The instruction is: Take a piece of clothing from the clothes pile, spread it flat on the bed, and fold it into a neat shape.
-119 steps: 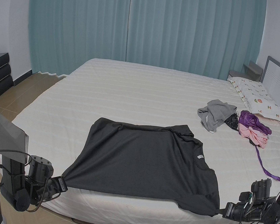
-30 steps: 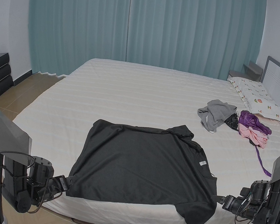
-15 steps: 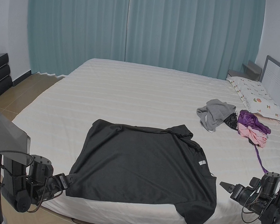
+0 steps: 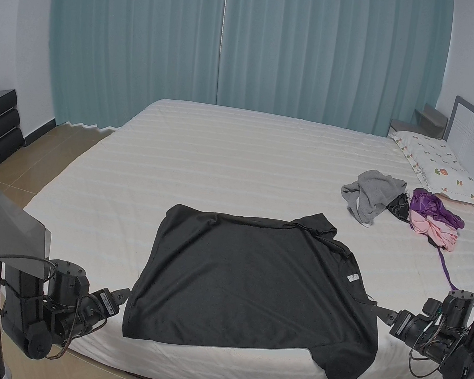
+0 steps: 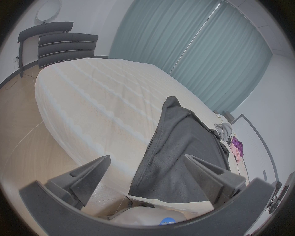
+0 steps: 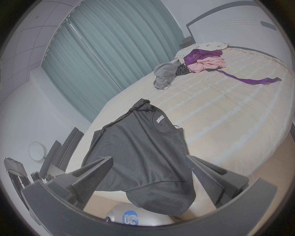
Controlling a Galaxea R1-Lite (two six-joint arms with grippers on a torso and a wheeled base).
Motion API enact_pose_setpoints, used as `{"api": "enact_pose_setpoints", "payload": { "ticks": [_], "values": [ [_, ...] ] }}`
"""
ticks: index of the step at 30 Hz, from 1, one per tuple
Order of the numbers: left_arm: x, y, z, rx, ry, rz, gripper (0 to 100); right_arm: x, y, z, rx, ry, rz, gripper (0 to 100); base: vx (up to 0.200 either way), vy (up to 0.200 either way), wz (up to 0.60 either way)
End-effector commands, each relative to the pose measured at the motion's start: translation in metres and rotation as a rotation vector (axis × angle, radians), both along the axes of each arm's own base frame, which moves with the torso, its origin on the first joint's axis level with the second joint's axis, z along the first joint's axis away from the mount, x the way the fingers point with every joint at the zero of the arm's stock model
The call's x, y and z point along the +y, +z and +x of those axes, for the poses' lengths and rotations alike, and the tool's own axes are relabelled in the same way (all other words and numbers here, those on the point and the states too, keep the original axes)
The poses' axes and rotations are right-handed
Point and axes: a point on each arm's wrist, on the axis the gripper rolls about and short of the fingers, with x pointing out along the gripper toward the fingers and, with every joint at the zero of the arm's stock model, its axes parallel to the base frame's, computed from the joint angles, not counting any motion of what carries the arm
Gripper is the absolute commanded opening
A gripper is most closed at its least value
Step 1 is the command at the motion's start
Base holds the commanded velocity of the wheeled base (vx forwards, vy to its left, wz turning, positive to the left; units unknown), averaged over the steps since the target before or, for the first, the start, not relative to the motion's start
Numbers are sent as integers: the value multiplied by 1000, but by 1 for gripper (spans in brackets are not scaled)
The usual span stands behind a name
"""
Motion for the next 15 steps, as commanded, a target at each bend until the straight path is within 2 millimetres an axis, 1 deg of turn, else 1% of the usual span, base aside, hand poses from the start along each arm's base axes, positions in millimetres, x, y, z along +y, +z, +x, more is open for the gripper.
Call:
{"api": "enact_pose_setpoints", "payload": {
  "ticks": [1,2,4,15],
  "values": [
    [-1,0,-2,5,-10,-5,100,0,-2,-3,13,2,0,100,0,0,0],
    [-2,0,-3,8,-18,-9,100,0,-2,-3,13,3,1,100,0,0,0],
    [-4,-1,-4,11,-25,-8,100,1,-2,-3,14,5,1,100,200,0,0],
    [-4,-5,-9,41,-38,0,100,2,-2,-3,14,12,1,100,0,0,0]
  ]
}}
